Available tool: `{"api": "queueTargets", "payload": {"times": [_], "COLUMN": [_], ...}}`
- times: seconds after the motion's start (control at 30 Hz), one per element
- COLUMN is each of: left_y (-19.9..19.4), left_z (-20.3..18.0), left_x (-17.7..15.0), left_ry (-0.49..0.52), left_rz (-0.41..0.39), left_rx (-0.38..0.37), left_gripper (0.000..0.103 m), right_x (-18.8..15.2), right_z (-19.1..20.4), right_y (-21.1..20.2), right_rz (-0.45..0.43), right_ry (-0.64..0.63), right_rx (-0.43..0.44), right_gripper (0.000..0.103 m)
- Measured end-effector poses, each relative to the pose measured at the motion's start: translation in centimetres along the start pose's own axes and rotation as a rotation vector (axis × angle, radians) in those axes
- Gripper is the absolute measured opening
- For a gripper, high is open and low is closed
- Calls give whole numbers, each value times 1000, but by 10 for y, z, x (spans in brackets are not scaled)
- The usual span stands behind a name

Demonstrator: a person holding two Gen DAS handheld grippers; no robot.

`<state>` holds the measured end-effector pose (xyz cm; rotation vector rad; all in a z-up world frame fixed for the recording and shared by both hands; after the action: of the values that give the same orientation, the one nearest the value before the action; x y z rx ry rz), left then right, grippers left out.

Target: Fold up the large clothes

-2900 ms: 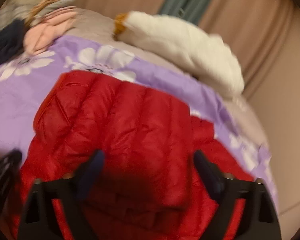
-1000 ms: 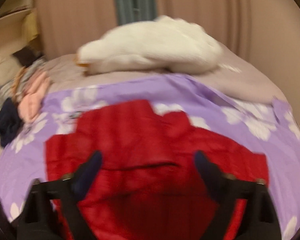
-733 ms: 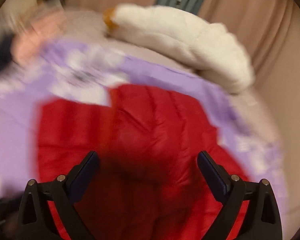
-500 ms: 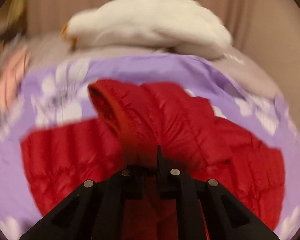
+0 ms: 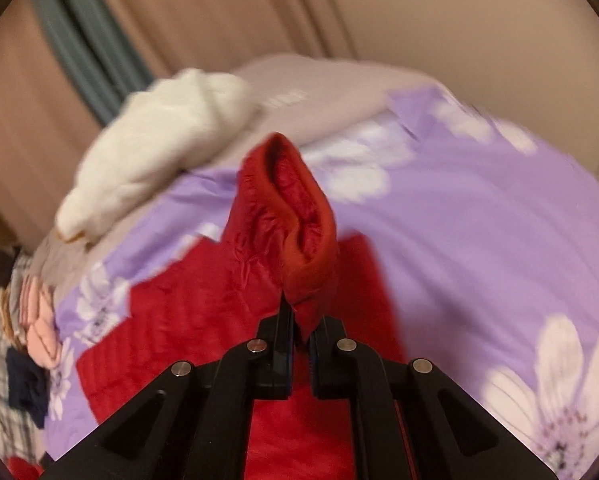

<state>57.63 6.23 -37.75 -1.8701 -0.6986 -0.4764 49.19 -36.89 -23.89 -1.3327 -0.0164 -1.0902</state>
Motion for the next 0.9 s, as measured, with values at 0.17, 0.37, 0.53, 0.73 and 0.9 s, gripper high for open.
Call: {"api": "queueTargets", "payload": {"times": [0.17, 0.37, 0.53, 0.73, 0.9], "left_y": [-10, -49, -90, -42, 26], "left_z": [15, 35, -15, -98, -86], "left_x": [2, 21, 45, 29, -13], "left_ry": [-37, 120, 176, 263, 264], "left_rz": [-8, -25, -156, -148, -27], "left_rx": [61, 348, 251, 197, 226], "left_gripper": [52, 61, 56, 30, 29], "right_x": [-22, -18, 14, -24, -75], "right_z": [-43, -72, -56, 33, 38], "right_y": [31, 1, -59, -35, 52], "right_rz": [91, 92, -150, -142, -76], "right_ry": [-32, -110, -161, -241, -392], "right_rx": [-98, -260, -296, 17, -106], "right_gripper": [16, 61, 69, 31, 22]}}
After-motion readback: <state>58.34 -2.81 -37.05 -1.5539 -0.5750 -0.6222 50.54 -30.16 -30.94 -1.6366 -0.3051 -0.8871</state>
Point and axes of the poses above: each gripper's, at about its wrist camera, not at the fingertips, and y roughly the way its jaws point, z to its left, x to its top, the point moved 10 cm from there along y, roughly the way its jaws point, and after that the axes turned 6 degrees about -x, right-handed, at the moved point
